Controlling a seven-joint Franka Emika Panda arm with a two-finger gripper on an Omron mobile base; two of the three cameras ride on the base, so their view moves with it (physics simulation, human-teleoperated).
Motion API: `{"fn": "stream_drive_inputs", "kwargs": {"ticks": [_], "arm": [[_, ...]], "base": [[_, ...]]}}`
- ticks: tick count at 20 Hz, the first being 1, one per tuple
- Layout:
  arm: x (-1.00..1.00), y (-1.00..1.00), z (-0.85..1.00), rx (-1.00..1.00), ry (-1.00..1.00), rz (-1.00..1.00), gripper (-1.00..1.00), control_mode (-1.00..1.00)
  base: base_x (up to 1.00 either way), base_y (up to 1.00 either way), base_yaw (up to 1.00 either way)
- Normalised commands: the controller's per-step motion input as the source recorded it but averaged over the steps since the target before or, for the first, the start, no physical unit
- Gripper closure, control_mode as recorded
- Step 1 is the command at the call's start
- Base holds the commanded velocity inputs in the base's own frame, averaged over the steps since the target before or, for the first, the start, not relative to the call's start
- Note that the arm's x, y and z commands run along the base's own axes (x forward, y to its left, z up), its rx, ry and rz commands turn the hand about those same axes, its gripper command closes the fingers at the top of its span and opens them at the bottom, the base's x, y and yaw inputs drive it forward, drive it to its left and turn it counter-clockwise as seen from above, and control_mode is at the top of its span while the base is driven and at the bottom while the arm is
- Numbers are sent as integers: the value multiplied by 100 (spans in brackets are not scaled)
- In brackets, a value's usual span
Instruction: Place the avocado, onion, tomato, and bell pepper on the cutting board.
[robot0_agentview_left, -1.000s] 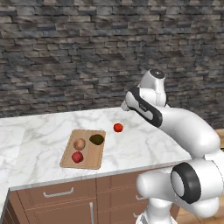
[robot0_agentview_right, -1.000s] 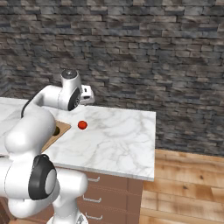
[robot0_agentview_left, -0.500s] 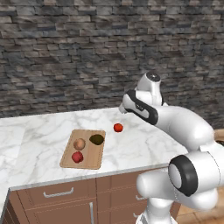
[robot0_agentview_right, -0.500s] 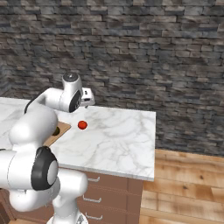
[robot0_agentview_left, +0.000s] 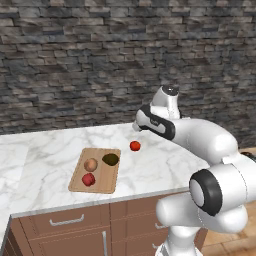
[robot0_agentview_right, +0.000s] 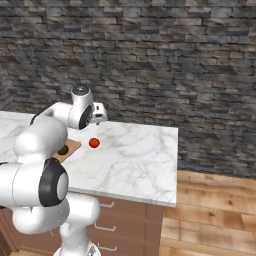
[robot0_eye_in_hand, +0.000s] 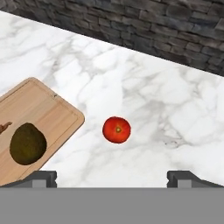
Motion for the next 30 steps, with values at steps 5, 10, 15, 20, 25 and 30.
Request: {"fn": "stream_drive_inputs", "kwargs": {"ticks": [5,10,15,20,25,30], "arm": [[5,1,-19,0,3,0,-100,-100],[6,5,-22,0,8,0,-100,-100],[16,3,-17,0,12,0,-100,-100],[15,3,-8,0,4,0,-100,-100],[12,1,-14,0,0,0,-100,-100],[14,3,-22,0,0,0,-100,-100]], "base": [[0,0,0],[0,0,0],[0,0,0],[0,0,0],[0,0,0],[0,0,0]]}}
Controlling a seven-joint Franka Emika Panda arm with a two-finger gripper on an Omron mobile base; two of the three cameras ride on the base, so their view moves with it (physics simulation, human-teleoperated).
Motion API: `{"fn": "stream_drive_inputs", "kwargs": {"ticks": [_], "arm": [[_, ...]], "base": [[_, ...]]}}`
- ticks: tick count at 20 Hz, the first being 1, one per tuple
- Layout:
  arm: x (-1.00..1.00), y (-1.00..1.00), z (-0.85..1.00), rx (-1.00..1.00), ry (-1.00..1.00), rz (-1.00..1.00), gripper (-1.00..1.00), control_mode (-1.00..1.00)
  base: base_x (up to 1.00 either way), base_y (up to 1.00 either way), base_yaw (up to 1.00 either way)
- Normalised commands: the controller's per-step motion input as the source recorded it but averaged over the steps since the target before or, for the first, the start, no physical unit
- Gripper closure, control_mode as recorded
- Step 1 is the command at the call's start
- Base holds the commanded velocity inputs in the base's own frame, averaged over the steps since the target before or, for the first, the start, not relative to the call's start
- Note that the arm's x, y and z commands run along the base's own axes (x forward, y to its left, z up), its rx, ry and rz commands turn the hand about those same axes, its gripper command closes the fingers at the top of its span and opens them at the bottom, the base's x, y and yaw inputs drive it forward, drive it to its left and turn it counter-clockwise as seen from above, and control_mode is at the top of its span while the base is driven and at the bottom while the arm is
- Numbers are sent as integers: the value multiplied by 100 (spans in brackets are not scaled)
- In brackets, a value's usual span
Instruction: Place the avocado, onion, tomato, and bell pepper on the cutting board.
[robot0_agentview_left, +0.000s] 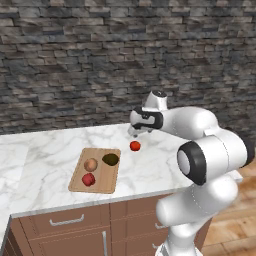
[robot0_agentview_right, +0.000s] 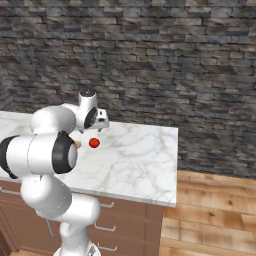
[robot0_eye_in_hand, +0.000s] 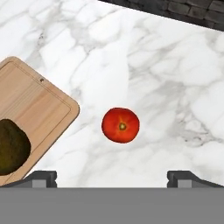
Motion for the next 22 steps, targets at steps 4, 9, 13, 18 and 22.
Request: {"fn": "stream_drive_inputs", "kwargs": {"ticks": [4,9,13,18,22], "arm": [[15,7,-19,0,0,0,-100,-100],[10,6,-16,0,0,0,-100,-100],[8,0,-15,0,0,0,-100,-100],[8,0,-16,0,0,0,-100,-100],[9,0,-18,0,0,0,-100,-100]], "base": [[0,0,0],[0,0,0],[0,0,0],[0,0,0],[0,0,0]]}}
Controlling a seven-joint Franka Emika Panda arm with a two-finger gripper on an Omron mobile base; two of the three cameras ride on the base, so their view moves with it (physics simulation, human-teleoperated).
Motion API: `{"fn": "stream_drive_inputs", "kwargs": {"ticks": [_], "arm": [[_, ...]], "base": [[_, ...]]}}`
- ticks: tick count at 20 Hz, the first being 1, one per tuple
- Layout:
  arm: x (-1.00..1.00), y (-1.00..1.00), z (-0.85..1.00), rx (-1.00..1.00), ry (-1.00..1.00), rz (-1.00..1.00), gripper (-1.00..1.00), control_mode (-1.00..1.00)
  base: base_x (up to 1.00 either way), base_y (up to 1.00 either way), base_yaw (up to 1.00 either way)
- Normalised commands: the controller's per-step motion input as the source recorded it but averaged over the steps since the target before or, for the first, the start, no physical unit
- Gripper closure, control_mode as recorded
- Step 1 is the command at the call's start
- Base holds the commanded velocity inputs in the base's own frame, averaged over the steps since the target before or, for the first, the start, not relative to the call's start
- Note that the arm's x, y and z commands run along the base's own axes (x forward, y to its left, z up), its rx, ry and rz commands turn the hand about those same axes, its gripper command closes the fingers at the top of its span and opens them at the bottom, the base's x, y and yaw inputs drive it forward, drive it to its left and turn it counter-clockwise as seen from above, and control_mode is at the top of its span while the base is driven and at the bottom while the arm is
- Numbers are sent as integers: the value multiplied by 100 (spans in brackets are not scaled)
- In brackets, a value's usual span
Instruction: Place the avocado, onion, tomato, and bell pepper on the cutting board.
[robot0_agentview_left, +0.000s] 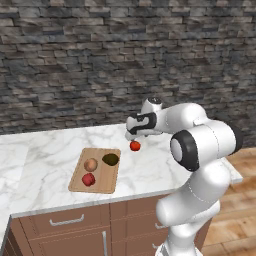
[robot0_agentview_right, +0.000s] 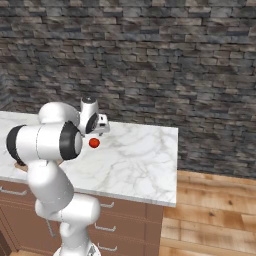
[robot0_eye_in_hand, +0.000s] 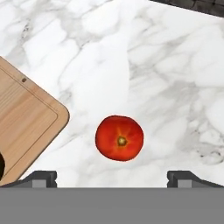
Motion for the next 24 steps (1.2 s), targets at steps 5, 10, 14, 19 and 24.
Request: {"fn": "stream_drive_inputs", "kwargs": {"ticks": [5,10,14,19,24], "arm": [[12,0,-15,0,0,0,-100,-100],[15,2,-16,0,1,0,-100,-100],[4,3,-14,0,0,0,-100,-100],[3,1,-11,0,0,0,-100,-100],[2,0,-10,0,0,0,-100,-100]], "base": [[0,0,0],[0,0,0],[0,0,0],[0,0,0],[0,0,0]]}}
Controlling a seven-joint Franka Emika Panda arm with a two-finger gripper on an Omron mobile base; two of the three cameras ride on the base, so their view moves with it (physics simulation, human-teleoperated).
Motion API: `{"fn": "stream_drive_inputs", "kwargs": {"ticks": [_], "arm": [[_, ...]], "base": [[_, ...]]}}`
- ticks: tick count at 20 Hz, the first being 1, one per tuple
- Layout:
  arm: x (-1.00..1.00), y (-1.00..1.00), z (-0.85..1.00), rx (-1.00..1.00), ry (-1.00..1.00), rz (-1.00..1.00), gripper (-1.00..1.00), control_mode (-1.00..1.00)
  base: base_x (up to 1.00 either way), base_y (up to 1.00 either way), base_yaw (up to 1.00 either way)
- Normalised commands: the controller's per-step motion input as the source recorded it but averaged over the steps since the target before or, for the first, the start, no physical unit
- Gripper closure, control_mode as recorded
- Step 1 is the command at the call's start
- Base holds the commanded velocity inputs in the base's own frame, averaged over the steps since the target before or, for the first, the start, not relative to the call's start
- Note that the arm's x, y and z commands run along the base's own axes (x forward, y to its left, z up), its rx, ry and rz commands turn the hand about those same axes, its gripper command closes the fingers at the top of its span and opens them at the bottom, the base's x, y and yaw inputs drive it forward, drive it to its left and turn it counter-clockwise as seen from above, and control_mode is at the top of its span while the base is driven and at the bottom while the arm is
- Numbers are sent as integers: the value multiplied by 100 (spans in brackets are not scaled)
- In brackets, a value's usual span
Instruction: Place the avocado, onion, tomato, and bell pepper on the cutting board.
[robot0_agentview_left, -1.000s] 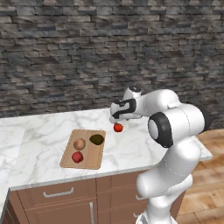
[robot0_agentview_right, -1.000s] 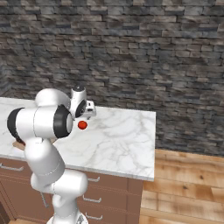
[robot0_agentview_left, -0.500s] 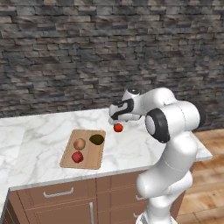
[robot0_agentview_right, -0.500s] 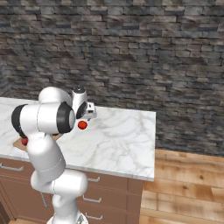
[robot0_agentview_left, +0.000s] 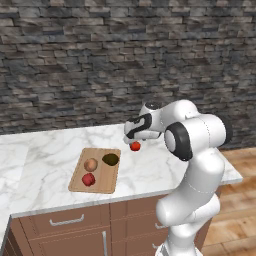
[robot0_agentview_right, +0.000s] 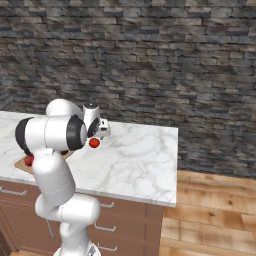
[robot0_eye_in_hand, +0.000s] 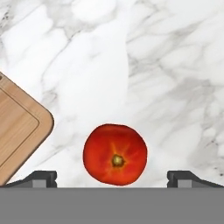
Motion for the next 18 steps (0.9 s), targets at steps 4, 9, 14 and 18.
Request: {"fn": "stream_drive_inputs", "kwargs": {"ticks": [4,9,14,18], "arm": [[2,0,-10,0,0,0,-100,-100],[4,0,-9,0,0,0,-100,-100],[8,1,-10,0,0,0,-100,-100],[7,2,-8,0,0,0,-100,-100]], "base": [[0,0,0],[0,0,0],[0,0,0],[0,0,0]]}}
